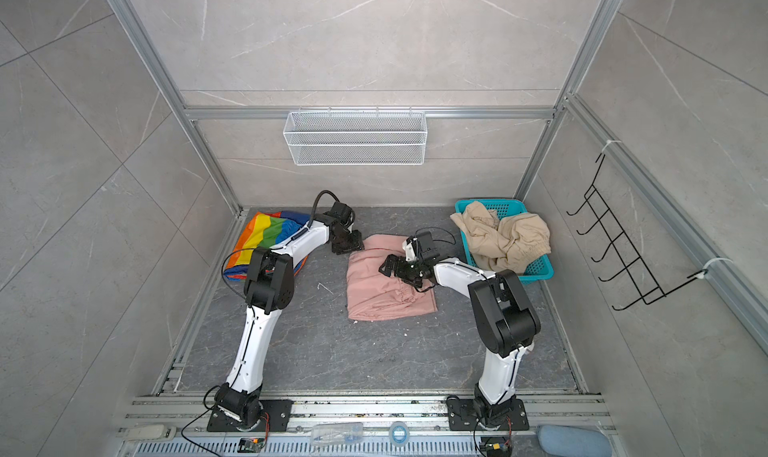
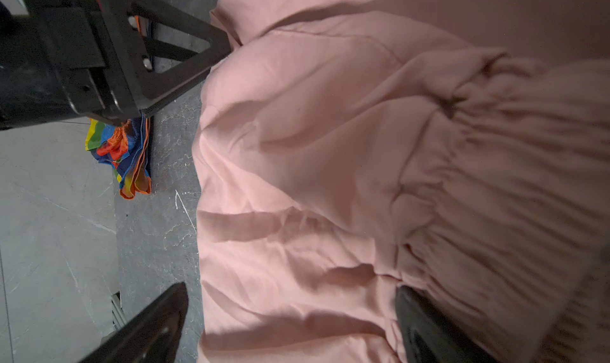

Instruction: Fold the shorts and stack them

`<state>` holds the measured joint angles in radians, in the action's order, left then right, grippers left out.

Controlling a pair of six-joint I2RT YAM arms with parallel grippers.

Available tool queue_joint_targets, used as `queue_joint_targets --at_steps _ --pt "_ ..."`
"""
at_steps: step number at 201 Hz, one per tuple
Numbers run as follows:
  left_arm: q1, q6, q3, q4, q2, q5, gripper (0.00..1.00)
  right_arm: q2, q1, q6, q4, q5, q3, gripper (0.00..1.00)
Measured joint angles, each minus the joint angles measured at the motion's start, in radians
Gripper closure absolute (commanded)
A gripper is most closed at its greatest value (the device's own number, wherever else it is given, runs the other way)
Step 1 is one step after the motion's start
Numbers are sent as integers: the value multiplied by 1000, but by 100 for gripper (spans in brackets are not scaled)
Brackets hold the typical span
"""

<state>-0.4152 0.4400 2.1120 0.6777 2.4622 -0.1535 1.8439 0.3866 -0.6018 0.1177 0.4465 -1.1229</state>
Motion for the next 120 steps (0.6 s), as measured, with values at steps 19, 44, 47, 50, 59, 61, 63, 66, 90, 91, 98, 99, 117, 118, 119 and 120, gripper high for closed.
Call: queue_joint_targets --at_steps 19,44,47,50,59,61,63,66,90,91,98,99,117,118,119,120 --pt "0 -2 18 2 15 14 72 2 0 4 -12 0 12 0" --pt "1 -8 18 4 18 23 95 2 0 15 -32 0 29 0" --pt "2 -5 18 4 18 23 100 2 0 18 -37 0 32 0" --pt "3 -7 18 5 18 23 100 2 0 19 -39 0 35 0" --pt "6 -6 18 3 20 19 100 2 0 22 -49 0 44 0" --pt "6 -9 18 3 20 18 100 2 0 22 -52 0 46 1" --pt "7 -4 18 3 20 16 100 2 0 23 -55 0 49 0" --pt "8 -6 18 3 20 14 100 2 0 24 -59 0 52 0" --pt "26 2 10 -5 20 -29 100 2 -1 27 -95 6 77 0" --pt "28 3 9 -6 20 -34 100 2 -1 27 -96 6 77 0" --pt "37 12 -3 -21 19 -61 100 1 -2 27 -108 8 85 0" --pt "38 14 -5 -23 19 -63 100 1 -2 27 -109 9 85 0" --pt "69 49 -67 -94 0 -146 100 -5 -7 28 -136 18 105 0" --pt "71 52 -73 -100 -3 -151 100 -5 -7 29 -138 19 106 0" --pt "73 54 -77 -103 -4 -154 100 -5 -8 29 -139 19 107 0" --pt "76 58 -84 -110 -6 -163 100 -6 -8 29 -141 19 109 0"
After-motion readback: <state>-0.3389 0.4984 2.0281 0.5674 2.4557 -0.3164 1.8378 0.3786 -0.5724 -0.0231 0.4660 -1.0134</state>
